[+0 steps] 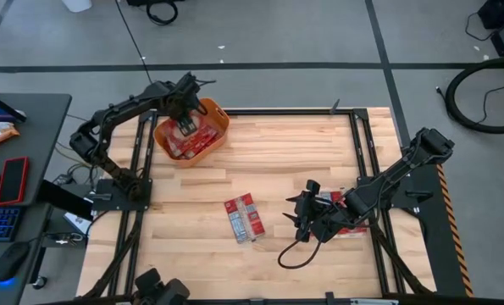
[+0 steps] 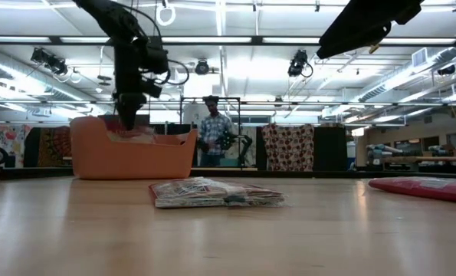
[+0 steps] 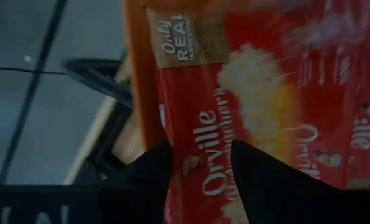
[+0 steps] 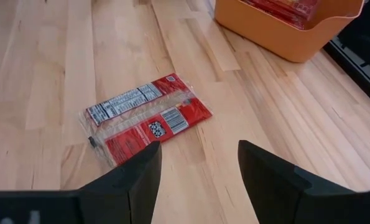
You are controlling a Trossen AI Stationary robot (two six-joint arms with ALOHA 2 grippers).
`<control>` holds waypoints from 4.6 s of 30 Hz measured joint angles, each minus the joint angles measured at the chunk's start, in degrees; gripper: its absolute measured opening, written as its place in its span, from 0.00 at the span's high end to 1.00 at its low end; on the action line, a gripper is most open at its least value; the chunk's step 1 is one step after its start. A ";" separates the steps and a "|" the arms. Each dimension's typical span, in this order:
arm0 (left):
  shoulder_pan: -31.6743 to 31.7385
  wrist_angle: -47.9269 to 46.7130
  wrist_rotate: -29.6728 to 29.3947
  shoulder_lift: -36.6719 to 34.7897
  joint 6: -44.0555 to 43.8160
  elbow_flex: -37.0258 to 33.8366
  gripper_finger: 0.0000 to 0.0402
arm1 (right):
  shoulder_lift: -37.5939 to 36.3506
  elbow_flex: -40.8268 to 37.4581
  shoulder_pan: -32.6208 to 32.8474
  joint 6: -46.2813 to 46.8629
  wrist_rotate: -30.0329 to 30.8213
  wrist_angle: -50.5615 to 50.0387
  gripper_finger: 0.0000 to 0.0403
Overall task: Sort popcorn bags into baskets
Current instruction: Put the red popcorn bag into the orange container
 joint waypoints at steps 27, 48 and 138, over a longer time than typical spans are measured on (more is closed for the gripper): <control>-29.33 7.41 13.89 -0.85 10.93 -4.55 0.62 | 0.00 0.00 -0.11 0.01 0.00 -1.02 0.46; -62.61 32.46 5.21 4.26 2.26 -11.89 0.56 | -0.03 -0.46 -0.23 0.54 0.00 -0.19 0.46; -61.08 39.85 4.26 6.14 -2.15 -9.53 0.48 | 25.27 -1.62 -7.75 -18.82 1.13 40.73 0.89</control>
